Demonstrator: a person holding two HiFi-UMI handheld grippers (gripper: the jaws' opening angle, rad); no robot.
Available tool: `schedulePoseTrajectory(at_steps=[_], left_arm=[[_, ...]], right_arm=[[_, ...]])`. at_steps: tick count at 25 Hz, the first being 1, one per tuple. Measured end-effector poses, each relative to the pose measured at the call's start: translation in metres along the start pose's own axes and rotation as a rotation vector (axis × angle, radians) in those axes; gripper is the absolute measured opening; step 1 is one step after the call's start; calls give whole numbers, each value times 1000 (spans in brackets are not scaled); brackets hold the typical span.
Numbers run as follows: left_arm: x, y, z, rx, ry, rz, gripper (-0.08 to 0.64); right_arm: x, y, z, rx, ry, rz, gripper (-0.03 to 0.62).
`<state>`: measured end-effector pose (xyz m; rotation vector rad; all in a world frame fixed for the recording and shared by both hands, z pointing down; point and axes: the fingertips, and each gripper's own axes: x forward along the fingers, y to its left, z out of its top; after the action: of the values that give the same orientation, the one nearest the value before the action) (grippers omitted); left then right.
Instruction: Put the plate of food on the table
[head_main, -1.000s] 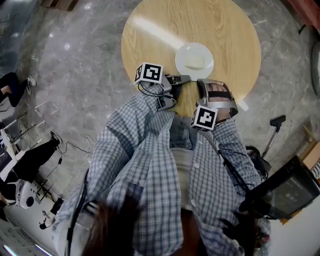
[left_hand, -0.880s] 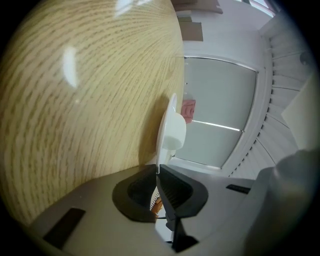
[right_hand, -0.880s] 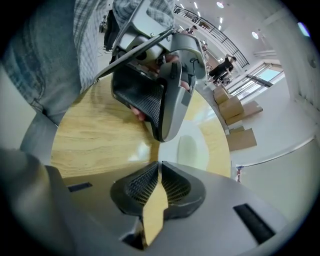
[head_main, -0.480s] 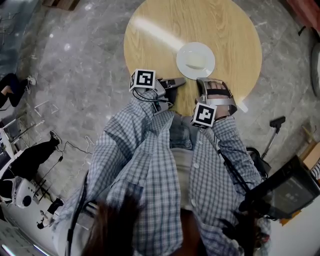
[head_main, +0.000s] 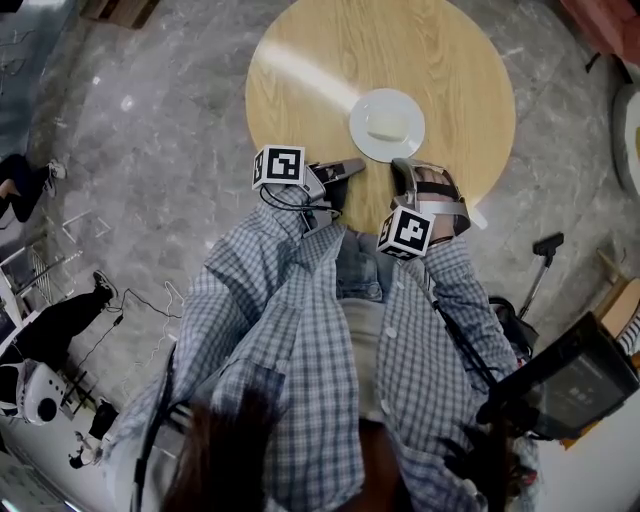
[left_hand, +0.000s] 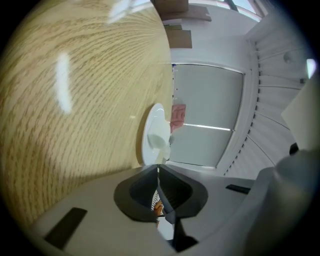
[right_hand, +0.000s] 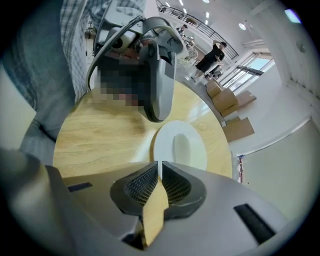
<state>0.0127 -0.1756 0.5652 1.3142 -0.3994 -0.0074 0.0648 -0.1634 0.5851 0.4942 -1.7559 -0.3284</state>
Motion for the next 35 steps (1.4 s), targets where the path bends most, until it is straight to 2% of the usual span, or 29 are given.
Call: schedulePoseTrajectory(at_steps=[4, 7, 10, 14, 19, 25, 30, 35], left_arm=[[6, -18, -1, 138, 15, -1, 9], [5, -30, 2, 213, 7, 11, 8], [-5, -48, -1, 289, -12, 14, 8], [-12, -68, -6, 407, -51, 38, 8], [-15, -96, -3, 522, -149, 66, 8], [-17, -129, -11, 677, -223, 88, 8], [-22, -158, -16, 800, -273, 103, 8], [-25, -176, -25, 930, -283, 129, 8]], right_arm=[[-5, -11, -5, 118, -18, -20, 29], [-13, -26, -1, 225, -71, -59, 29], [-39, -42, 13, 399, -148, -88, 29], [-63, -59, 19, 628, -239, -79, 29], [-87, -85, 19, 830, -342, -53, 29], [-113, -107, 6, 972, -435, -82, 17], [-135, -119, -5, 1013, -492, -126, 14], [-158, -129, -1, 1067, -601, -130, 14]])
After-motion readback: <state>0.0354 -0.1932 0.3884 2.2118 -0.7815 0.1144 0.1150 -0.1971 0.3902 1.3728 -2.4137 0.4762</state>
